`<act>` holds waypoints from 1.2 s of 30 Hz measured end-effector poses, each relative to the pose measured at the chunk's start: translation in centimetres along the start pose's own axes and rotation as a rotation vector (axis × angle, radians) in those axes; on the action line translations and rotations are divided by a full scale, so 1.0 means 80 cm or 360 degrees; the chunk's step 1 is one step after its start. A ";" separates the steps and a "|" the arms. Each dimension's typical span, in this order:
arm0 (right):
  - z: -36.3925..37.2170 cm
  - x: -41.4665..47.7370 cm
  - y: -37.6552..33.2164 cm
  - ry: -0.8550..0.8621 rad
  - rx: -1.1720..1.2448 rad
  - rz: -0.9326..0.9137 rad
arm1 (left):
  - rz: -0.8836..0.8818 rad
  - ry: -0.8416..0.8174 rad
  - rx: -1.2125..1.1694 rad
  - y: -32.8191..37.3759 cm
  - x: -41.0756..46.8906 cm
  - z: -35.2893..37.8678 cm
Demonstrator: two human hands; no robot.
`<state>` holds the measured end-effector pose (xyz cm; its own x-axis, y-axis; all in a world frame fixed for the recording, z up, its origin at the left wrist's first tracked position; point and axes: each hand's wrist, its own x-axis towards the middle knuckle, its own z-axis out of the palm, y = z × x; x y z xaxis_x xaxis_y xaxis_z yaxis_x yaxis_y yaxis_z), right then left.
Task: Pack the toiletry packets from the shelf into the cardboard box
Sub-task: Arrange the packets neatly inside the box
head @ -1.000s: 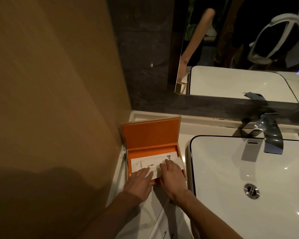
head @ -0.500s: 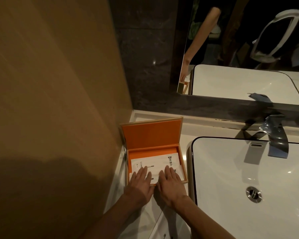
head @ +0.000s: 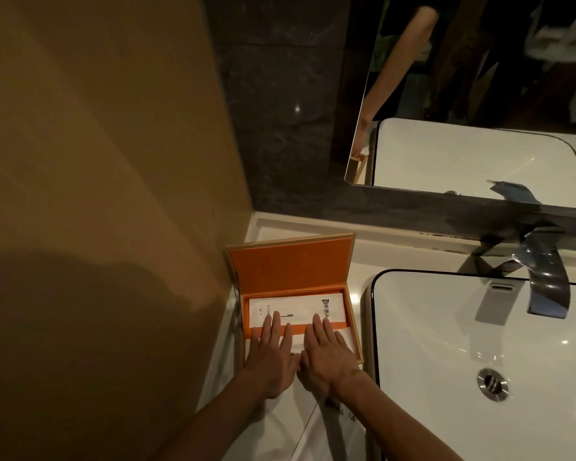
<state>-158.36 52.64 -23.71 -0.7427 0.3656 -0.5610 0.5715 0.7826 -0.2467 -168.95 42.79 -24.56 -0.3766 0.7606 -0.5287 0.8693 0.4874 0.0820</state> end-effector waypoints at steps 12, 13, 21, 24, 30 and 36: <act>-0.028 -0.001 0.013 0.0124 -0.0155 -0.0225 | 0.0031 0.0060 0.0039 -0.013 0.010 -0.006; -0.029 0.000 0.017 0.0128 -0.0195 -0.0244 | 0.0069 0.0046 0.0053 -0.017 0.011 -0.008; -0.035 0.007 0.027 0.0127 -0.0347 -0.0269 | 0.0167 0.0035 0.0147 -0.028 0.021 -0.020; -0.029 0.012 0.025 0.0192 -0.0353 -0.0223 | 0.0122 0.0132 0.0131 -0.027 0.024 -0.017; -0.027 -0.003 0.005 0.0320 -0.0181 -0.0131 | 0.0021 0.0267 0.0047 -0.016 0.012 -0.017; -0.003 -0.027 -0.013 0.0244 -0.0036 -0.0011 | 0.0101 0.0270 -0.0073 0.002 -0.024 0.000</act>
<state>-157.39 51.15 -22.04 -0.7920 0.4314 -0.4320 0.5596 0.7959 -0.2311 -168.13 41.41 -23.49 -0.3737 0.8500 -0.3714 0.8790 0.4524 0.1509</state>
